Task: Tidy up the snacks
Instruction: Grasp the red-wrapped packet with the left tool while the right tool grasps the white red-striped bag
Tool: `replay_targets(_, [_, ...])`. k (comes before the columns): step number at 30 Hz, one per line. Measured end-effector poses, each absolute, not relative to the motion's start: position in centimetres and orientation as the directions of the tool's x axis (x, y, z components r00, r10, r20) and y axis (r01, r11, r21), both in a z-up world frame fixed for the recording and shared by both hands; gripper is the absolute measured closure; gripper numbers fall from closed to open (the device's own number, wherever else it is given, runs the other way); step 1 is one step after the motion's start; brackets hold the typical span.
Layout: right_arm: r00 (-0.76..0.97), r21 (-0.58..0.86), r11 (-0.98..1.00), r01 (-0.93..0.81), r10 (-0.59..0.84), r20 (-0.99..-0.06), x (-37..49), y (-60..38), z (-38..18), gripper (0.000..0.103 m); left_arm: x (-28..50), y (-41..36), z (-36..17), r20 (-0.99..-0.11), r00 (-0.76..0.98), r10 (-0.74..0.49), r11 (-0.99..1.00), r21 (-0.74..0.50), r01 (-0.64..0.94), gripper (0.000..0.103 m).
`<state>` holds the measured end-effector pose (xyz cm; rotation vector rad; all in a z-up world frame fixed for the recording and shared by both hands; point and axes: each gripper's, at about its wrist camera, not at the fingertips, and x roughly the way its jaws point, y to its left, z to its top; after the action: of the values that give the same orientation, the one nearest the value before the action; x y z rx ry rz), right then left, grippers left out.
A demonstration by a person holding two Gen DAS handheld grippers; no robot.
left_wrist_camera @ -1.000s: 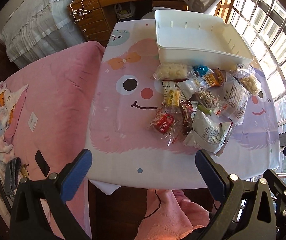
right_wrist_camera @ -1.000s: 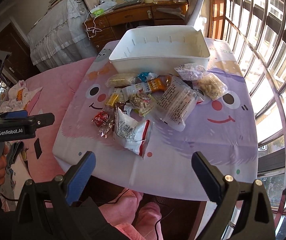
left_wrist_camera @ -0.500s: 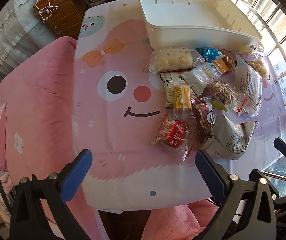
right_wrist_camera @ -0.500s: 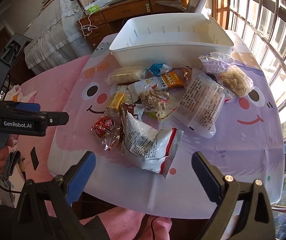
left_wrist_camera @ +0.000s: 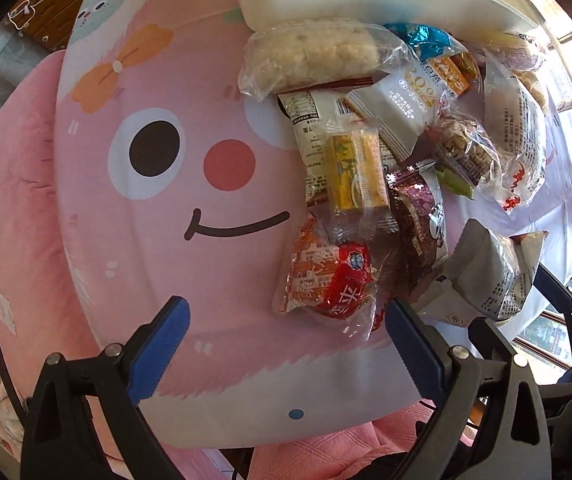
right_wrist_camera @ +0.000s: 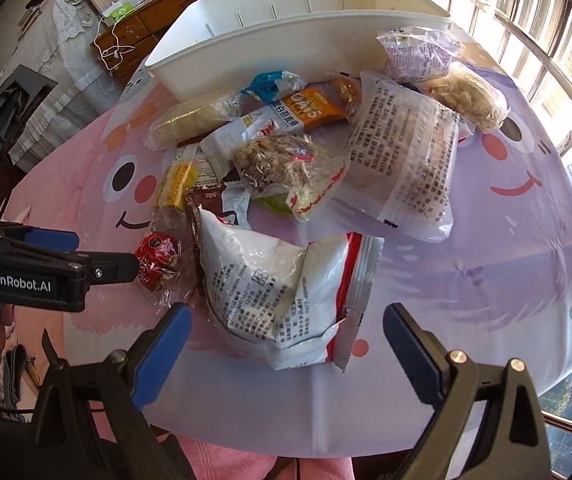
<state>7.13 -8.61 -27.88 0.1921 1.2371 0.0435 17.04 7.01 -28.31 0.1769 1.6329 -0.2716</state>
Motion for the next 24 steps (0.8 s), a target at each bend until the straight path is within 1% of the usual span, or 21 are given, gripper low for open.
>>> replay_targets(1, [0.325, 0.17, 0.983, 0.075, 0.137, -0.936, 7.3, -8.5, -28.2, 0.006, 17.2, 6.9, -28.6, -0.995, -0.087, -0.045, 0.956, -0.068, 0.285, 0.006])
replay_targets(3, [0.314, 0.165, 0.983, 0.082, 0.131, -0.94, 7.4, -8.3, -28.5, 0.006, 17.6, 6.9, -29.3, -0.993, -0.106, -0.047, 0.953, -0.076, 0.294, 0.012])
replay_targets(4, [0.309, 0.166, 0.982, 0.085, 0.132, -0.942, 7.5, -8.1, -28.7, 0.006, 17.8, 6.7, -29.7, -0.992, -0.119, -0.049, 0.952, -0.082, 0.296, 0.013])
replay_targets(8, [0.274, 0.195, 0.976, 0.1, 0.161, -0.948, 8.2, -8.0, -29.5, 0.006, 18.2, 6.2, -31.0, -0.982, -0.178, -0.063, 0.943, -0.117, 0.311, 0.02])
replay_targets(11, [0.259, 0.206, 0.973, 0.107, 0.173, -0.95, 8.7, -8.1, -29.9, 0.006, 18.6, 5.7, -32.0, -0.977, -0.208, -0.054, 0.94, -0.12, 0.32, 0.028])
replay_targets(13, [0.255, 0.218, 0.969, 0.116, 0.182, -0.949, 8.7, -8.3, -30.1, 0.007, 19.0, 5.1, -32.4, -0.977, -0.208, -0.054, 0.94, -0.12, 0.318, 0.03])
replay_targets(15, [0.241, 0.219, 0.967, 0.128, 0.184, -0.953, 8.9, -8.4, -30.5, 0.014, 19.1, 4.6, -32.9, -0.976, -0.21, -0.057, 0.938, -0.124, 0.323, 0.034])
replay_targets(20, [0.24, 0.26, 0.952, 0.16, 0.218, -0.946, 8.6, -9.0, -30.8, 0.016, 20.0, 3.3, -33.4, -0.97, -0.234, -0.063, 0.933, -0.141, 0.331, 0.046])
replay_targets(24, [0.239, 0.291, 0.938, 0.19, 0.243, -0.94, 8.3, -9.7, -30.8, 0.02, 20.3, 3.1, -33.9, -0.97, -0.235, -0.07, 0.935, -0.146, 0.323, 0.048])
